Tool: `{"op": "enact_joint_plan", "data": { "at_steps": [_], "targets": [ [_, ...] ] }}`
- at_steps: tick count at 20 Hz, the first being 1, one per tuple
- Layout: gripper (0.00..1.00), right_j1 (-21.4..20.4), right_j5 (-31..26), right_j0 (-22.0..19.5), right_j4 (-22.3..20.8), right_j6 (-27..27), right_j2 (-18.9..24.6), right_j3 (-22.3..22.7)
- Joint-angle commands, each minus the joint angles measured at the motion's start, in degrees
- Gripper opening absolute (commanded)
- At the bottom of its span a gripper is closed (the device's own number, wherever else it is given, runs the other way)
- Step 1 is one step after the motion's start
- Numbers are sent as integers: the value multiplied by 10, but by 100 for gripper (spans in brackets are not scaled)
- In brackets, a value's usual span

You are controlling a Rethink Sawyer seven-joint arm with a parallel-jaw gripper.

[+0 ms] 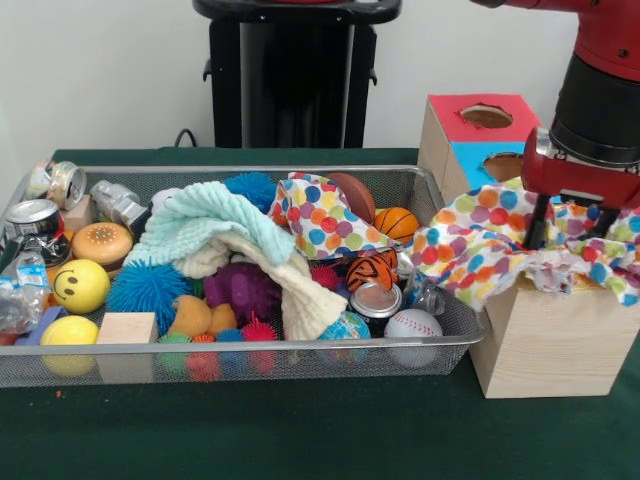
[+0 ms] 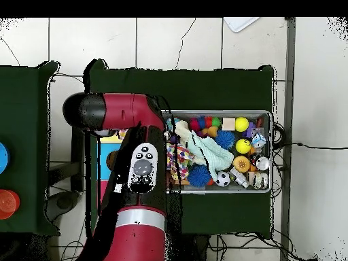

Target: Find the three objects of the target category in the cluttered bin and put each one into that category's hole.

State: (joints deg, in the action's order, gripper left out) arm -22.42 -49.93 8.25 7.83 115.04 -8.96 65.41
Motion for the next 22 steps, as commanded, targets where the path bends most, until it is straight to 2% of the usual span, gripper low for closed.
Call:
{"op": "enact_joint_plan", "data": {
  "at_steps": [1,15,19,22],
  "targets": [
    [0,22,10,-5,14,94,40,68],
    [0,16,-6,-6,14,92,37,67],
    [0,-3,-32,-7,16,86,35,73],
    [0,-17,-30,-5,18,86,35,91]
  ]
}}
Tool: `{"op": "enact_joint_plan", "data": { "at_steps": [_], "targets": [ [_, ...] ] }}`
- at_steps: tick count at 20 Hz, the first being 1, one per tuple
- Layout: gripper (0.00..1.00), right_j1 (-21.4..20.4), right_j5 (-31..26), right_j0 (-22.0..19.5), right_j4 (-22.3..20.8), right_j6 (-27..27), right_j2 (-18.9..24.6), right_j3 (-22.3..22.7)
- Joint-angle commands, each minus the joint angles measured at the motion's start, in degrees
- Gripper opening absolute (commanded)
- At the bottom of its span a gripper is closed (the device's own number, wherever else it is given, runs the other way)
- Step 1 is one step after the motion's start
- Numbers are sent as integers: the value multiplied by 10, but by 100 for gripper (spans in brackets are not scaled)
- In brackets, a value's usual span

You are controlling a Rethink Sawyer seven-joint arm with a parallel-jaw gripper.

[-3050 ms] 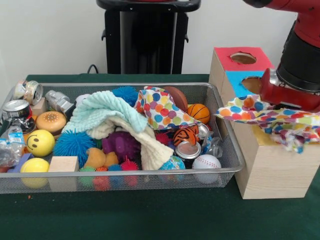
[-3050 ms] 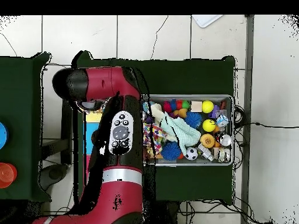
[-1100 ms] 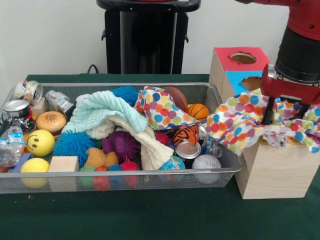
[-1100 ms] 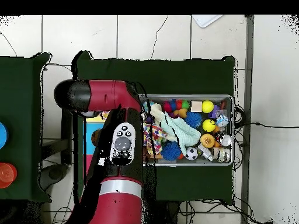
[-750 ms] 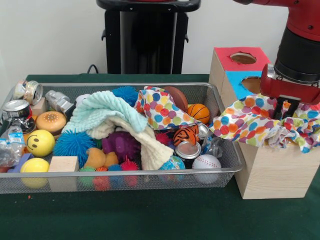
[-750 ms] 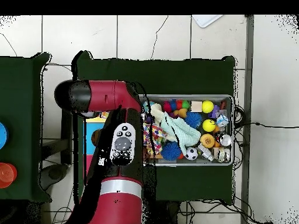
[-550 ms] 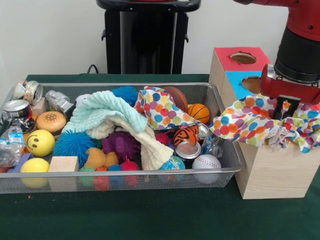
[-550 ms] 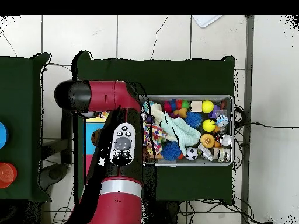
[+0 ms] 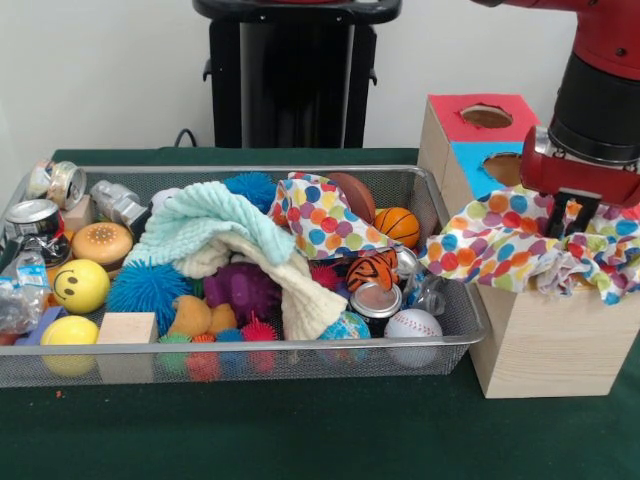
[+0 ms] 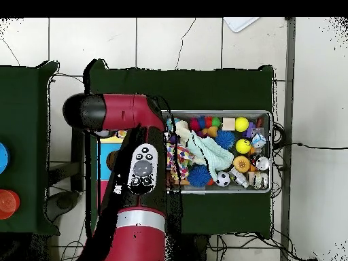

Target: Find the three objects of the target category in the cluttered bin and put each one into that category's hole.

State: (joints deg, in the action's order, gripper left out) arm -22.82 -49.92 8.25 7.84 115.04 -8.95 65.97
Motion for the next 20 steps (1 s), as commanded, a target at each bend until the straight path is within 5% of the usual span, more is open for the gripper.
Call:
{"op": "enact_joint_plan", "data": {
  "at_steps": [1,11,20],
  "targets": [
    [0,-13,-28,-5,20,89,36,87],
    [0,-64,-86,-4,29,82,33,109],
    [0,-57,-144,-37,4,38,26,62]
  ]
}}
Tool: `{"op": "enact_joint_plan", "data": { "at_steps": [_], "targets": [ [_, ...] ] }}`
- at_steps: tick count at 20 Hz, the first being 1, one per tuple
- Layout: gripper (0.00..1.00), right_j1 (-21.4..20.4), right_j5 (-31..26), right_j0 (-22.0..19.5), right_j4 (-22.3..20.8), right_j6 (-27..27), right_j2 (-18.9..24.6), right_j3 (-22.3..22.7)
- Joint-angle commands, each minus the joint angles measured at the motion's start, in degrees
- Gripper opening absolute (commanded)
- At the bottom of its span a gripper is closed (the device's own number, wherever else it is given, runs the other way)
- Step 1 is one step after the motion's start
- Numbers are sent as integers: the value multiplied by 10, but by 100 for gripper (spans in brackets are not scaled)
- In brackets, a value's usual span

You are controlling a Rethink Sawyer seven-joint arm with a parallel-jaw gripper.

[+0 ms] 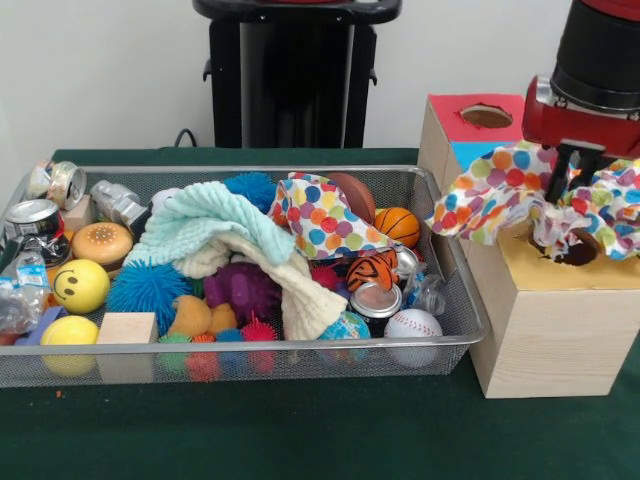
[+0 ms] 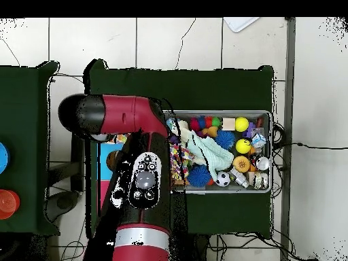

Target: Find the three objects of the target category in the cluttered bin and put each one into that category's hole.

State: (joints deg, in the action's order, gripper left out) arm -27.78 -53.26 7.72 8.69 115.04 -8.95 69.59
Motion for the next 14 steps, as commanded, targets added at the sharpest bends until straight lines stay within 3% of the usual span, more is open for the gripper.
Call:
{"op": "enact_joint_plan", "data": {
  "at_steps": [1,9,14],
  "targets": [
    [0,-9,-124,-34,-11,30,23,19],
    [0,-61,-167,-36,-86,-36,-10,22],
    [0,-67,-170,-24,-127,-30,-16,19]
  ]
}}
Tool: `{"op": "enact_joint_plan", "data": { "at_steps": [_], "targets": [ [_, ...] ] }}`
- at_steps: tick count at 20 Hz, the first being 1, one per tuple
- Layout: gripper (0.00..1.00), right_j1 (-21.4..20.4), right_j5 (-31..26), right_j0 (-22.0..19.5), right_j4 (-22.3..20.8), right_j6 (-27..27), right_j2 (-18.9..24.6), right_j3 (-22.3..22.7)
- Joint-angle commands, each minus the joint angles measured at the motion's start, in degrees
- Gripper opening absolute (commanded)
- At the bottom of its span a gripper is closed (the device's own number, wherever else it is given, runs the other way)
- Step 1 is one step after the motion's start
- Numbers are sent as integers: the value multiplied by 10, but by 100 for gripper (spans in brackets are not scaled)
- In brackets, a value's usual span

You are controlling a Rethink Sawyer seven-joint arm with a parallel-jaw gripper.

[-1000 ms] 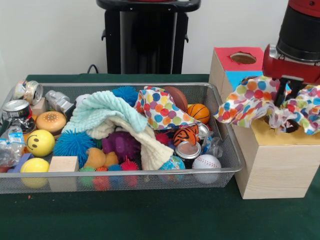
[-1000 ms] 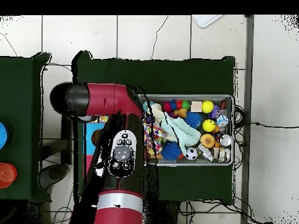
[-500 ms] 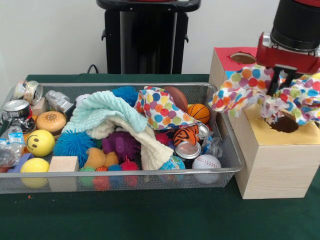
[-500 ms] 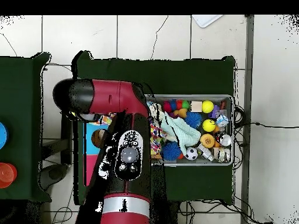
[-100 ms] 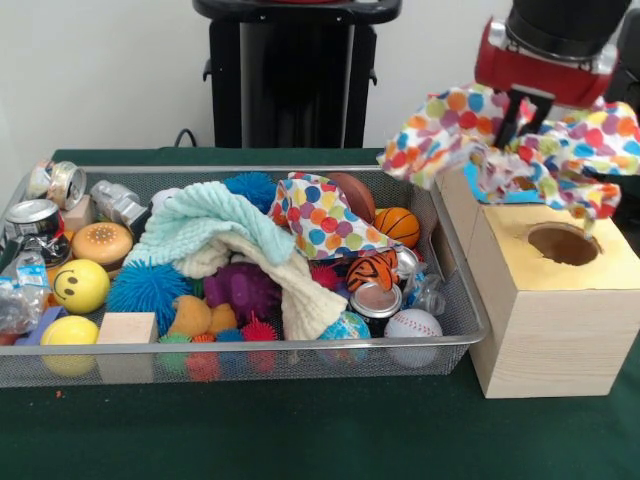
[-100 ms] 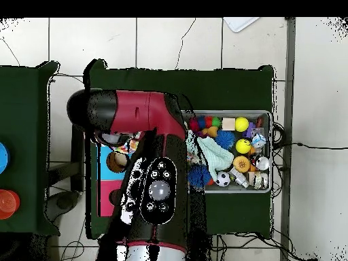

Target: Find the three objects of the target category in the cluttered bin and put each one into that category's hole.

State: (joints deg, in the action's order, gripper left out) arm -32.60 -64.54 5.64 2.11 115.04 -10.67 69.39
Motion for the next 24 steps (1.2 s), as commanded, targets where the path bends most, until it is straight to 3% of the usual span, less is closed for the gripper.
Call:
{"op": "enact_joint_plan", "data": {
  "at_steps": [1,15,24],
  "targets": [
    [0,-18,-58,-1,-67,-26,2,19],
    [0,92,-2,34,-121,66,2,-77],
    [0,127,6,59,-143,98,-25,-110]
  ]
}}
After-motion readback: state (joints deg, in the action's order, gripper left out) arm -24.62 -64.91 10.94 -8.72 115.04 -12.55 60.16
